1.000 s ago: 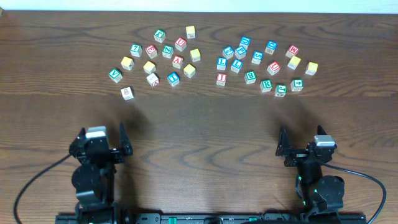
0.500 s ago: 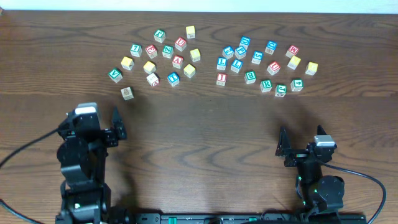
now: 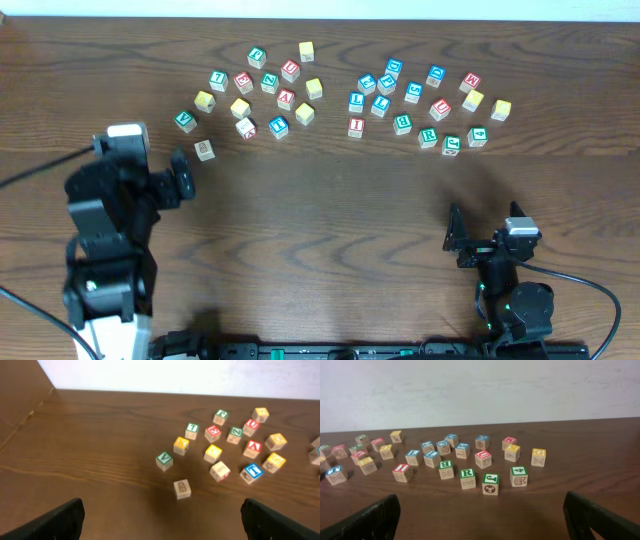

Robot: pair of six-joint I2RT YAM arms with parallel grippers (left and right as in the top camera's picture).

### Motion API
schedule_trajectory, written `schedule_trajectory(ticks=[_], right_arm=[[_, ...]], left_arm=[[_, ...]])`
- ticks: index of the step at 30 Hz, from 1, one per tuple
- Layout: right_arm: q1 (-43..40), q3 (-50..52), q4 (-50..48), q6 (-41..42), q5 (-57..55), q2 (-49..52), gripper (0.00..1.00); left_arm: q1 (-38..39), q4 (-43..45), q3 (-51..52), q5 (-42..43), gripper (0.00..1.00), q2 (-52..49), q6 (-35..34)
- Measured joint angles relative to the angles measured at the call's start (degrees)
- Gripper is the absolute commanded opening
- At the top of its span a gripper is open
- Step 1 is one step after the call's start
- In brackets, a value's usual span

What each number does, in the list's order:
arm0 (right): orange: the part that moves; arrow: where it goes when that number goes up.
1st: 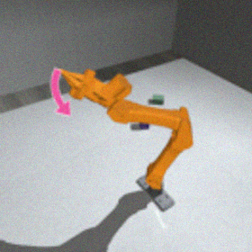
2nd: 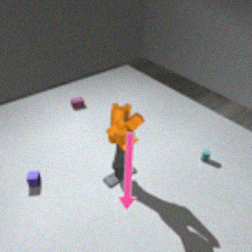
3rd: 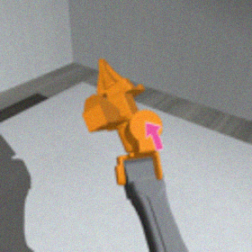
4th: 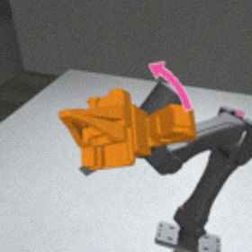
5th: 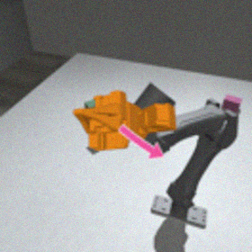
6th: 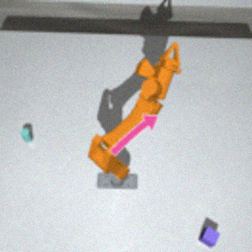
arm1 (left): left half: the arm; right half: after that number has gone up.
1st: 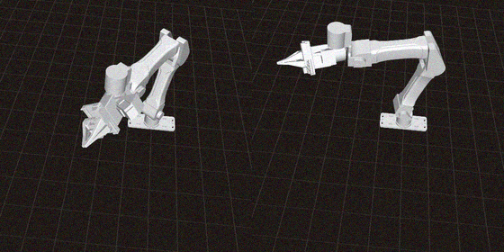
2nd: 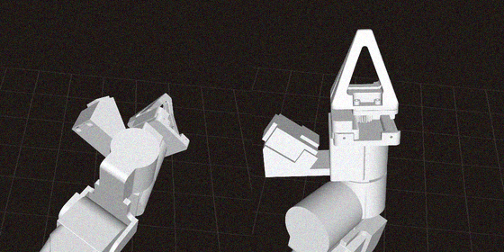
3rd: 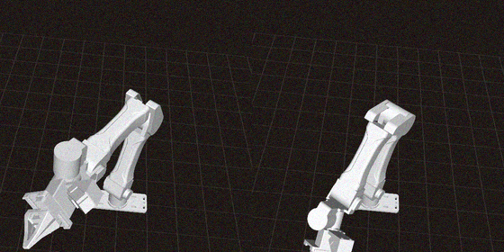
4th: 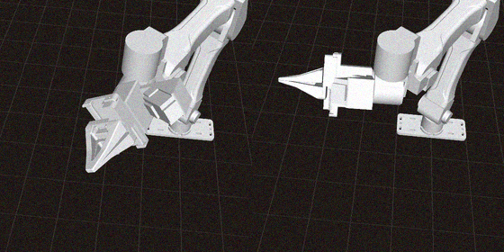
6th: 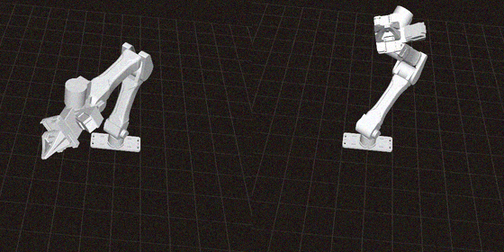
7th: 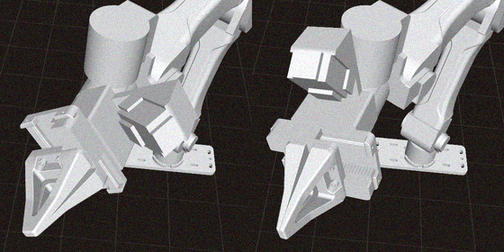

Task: Spell out CORL
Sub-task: 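Raise the left gripper and reach toward the yellow C block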

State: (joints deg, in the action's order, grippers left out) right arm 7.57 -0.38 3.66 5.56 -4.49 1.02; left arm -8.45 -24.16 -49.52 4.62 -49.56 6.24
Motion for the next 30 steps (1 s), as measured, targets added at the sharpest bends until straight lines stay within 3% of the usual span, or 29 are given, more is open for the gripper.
schedule_trajectory(ticks=[7,20,30], right_arm=[[0.00,0.00,0.00,0.00,0.00,0.00,0.99],[0.00,0.00,0.00,0.00,0.02,0.04,0.99],[0.00,0.00,0.00,0.00,0.00,0.04,0.99]], left_arm=[[0.00,-12.83,-17.38,2.95,0.98,-13.70,0.00],[0.22,-44.46,-62.84,8.52,0.98,-51.87,0.24],[1.66,-43.50,-65.68,8.83,0.98,-63.01,0.24]])
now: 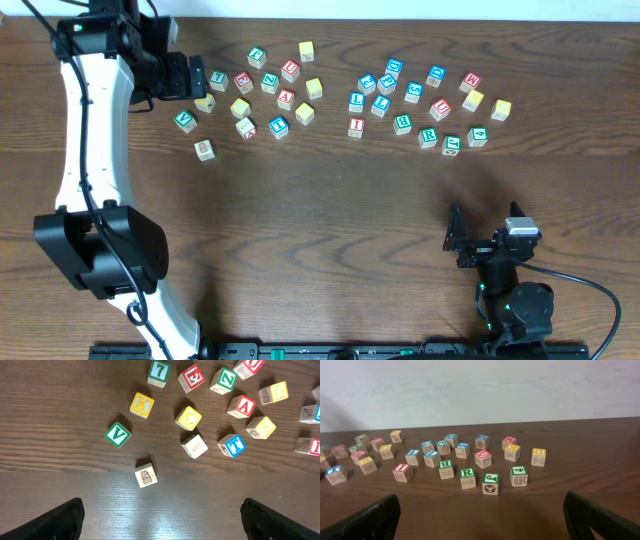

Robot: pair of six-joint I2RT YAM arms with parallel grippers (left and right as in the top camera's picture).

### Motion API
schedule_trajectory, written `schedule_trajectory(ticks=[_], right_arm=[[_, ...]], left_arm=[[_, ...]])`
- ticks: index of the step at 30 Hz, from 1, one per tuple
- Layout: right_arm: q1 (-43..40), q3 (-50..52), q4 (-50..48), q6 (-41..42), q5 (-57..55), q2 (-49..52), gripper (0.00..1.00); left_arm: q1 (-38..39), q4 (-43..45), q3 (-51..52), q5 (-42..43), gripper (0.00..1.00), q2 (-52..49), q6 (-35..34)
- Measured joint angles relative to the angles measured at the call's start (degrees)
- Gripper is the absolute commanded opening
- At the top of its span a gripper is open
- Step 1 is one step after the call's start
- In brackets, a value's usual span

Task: Spell out CORL
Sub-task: 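Raise the left gripper and reach toward the yellow C block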

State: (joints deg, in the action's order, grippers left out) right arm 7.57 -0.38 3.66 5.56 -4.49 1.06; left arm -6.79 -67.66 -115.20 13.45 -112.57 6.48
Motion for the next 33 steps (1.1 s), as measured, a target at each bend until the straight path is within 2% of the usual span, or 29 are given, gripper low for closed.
schedule_trajectory(ticks=[6,14,19,33], right_arm=[[0.00,0.00,0.02,0.00,0.00,0.00,0.99],[0.00,0.00,0.00,0.00,0.00,0.00,0.99],[0.00,-0.02,0.02,0.00,0.00,0.00,0.99],[0.00,0.00,0.00,0.00,0.00,0.00,0.99]], left_arm=[[0.00,3.32,-0.02,0.20,0.98,-0.26,0.46],[1.11,6.82,-0.02,0.20,0.98,-0.76,5.22],[2.84,7.78,-0.02,0.20,0.98,-3.61,8.41],[3.19,11.85,-0.02,-0.24,0.97,-11.87,11.39]])
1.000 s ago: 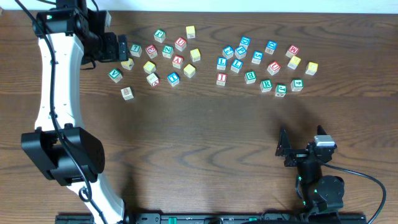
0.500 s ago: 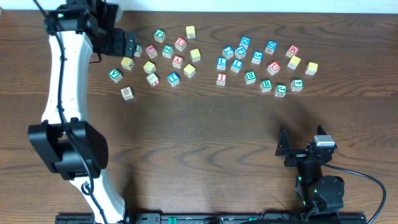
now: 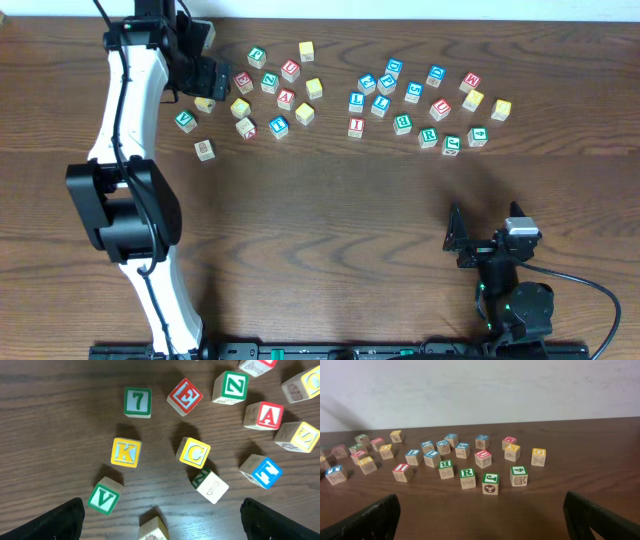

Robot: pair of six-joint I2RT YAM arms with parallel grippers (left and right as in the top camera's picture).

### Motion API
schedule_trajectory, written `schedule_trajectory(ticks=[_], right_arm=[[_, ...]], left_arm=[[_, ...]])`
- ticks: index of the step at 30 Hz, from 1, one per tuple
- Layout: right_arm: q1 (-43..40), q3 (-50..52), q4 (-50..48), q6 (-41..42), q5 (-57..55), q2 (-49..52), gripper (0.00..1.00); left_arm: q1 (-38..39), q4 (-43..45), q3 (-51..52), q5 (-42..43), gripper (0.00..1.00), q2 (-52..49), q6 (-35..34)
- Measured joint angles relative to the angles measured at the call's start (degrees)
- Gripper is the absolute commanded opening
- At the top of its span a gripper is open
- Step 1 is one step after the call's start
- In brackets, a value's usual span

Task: Spell out CORL
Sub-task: 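Raise the left gripper and reach toward the yellow C block, then lower the left gripper over the yellow C block and close on it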

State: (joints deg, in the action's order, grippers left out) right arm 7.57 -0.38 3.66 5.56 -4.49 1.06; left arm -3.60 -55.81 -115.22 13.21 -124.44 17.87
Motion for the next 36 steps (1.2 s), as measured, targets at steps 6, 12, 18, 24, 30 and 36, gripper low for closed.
schedule_trajectory(ticks=[6,12,18,24,30,36], right_arm=[[0.00,0.00,0.00,0.00,0.00,0.00,0.99],[0.00,0.00,0.02,0.00,0.00,0.00,0.99],[0.00,0.00,0.00,0.00,0.02,0.00,0.99],[0.00,0.00,0.00,0.00,0.00,0.00,0.99],[0.00,0.00,0.00,0.00,0.00,0.00,0.99],[0.00,0.00,0.02,0.00,0.00,0.00,0.99]], left_arm=[[0.00,0.81,0.00,0.00,0.97,-2.51,0.76],[0.46,2.03,0.00,-0.02,0.94,-3.98,2.84],[2.60,5.60,0.00,-0.02,0.90,-4.00,3.85],[3.91,7.28,0.00,0.00,0.88,-5.03,4.44],[4.20,7.41,0.00,-0.04,0.84,-8.98,4.63],[5.38,7.69,0.02,-0.70,0.77,-11.32,4.61]])
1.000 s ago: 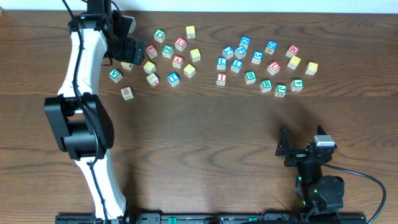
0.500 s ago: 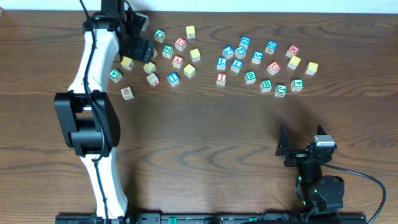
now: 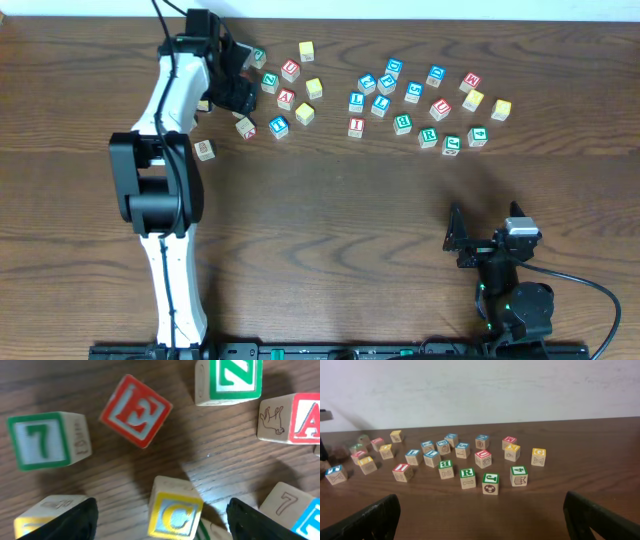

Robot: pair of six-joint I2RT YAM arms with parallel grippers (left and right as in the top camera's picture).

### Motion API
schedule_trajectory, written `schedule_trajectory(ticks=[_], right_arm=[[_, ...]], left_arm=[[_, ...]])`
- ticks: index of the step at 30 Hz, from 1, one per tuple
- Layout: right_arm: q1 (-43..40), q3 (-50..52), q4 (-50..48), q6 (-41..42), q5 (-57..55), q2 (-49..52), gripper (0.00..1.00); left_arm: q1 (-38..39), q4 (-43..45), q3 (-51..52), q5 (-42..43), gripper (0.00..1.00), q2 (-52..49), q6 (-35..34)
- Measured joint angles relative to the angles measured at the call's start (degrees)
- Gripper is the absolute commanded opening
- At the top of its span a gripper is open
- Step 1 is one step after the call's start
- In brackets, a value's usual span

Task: Spell out CORL
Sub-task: 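Lower the left gripper over the yellow C block and close on it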

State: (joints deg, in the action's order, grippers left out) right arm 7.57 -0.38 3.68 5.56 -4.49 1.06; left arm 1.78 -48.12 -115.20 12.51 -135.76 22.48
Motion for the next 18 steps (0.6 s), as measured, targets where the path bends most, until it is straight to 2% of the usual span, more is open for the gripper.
schedule_trajectory(ticks=[9,18], right_arm=[[0.00,0.00,-0.02,0.00,0.00,0.00,0.99],[0.00,0.00,-0.02,0.00,0.00,0.00,0.99]], left_arm=[[0.52,0.52,0.00,-0.87,0.59,-0.02,-0.42],[0.52,0.61,0.00,-0.87,0.56,-0.02,-1.73]])
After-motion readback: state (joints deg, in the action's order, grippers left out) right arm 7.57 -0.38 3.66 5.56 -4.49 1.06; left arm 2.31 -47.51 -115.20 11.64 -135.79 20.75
